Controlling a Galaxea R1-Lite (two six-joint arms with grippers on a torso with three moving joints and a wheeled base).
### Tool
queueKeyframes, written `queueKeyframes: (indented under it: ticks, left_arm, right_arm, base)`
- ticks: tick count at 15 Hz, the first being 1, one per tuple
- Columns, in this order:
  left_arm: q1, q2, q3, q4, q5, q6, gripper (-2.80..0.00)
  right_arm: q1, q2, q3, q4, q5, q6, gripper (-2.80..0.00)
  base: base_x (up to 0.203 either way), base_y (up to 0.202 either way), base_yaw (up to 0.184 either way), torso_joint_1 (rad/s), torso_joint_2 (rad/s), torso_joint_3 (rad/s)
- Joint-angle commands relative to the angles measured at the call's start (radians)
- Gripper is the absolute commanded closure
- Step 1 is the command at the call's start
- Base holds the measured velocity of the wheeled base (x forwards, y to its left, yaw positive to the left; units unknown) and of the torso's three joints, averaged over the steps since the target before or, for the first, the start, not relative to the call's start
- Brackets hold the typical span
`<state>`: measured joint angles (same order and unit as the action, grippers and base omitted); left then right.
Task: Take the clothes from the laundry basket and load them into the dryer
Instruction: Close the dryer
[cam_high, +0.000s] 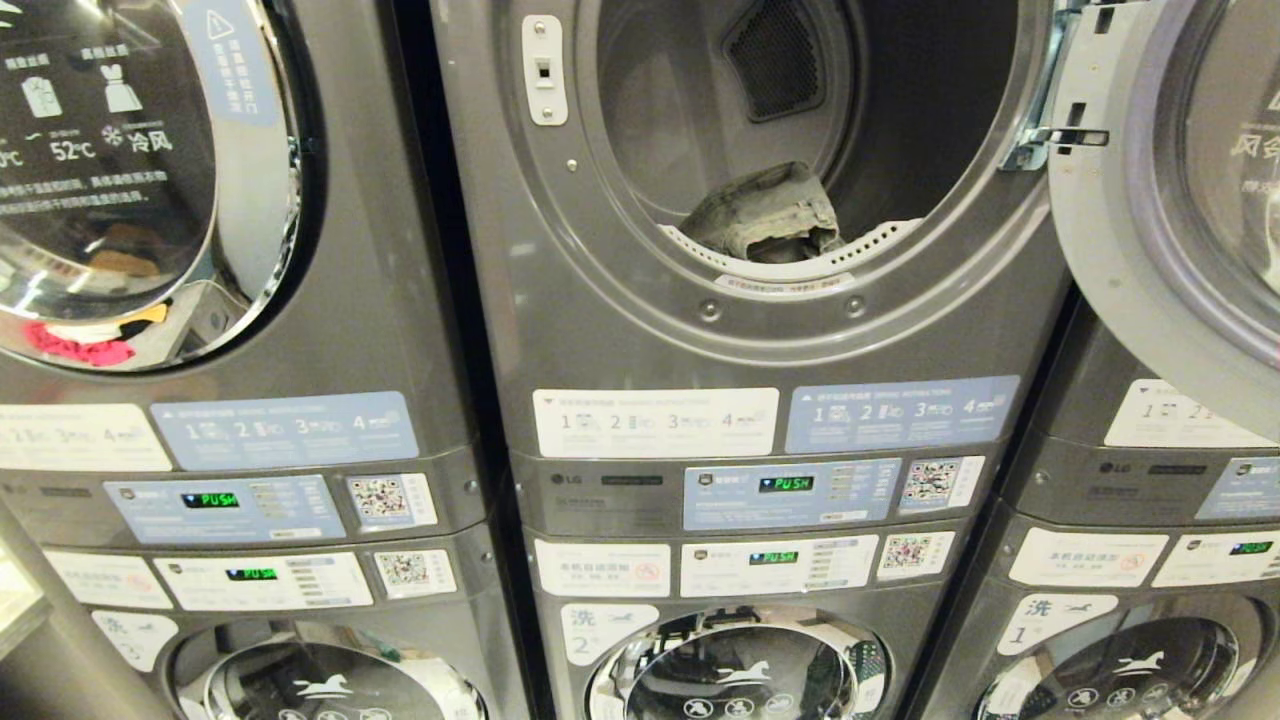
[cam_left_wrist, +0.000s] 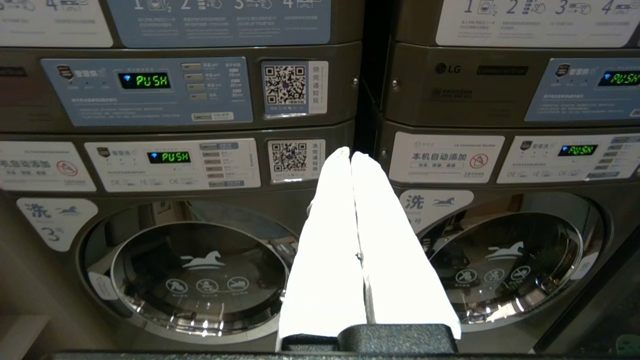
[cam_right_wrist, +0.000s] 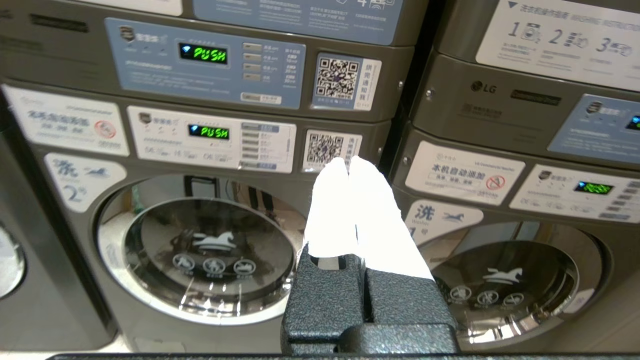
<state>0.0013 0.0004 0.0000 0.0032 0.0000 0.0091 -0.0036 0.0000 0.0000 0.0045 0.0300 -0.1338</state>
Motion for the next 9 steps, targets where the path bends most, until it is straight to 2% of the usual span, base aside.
queueKeyframes:
  ticks: [1,9]
  left_arm:
    - [0.0,0.0,0.002,0.0,0.0,0.0,0.0]
    - [0.0,0.0,0.002,0.0,0.0,0.0,0.0]
  right_arm:
    - [-0.001,0.002,0.0,0.0,0.002,-0.001,0.0]
    - [-0.001,0.002,0.0,0.0,0.002,-0.001,0.0]
  base:
    - [-0.194,0.0,0.002,0.002,0.0,0.0]
    - [-0.196,0.0,0.002,0.001,0.0,0.002]
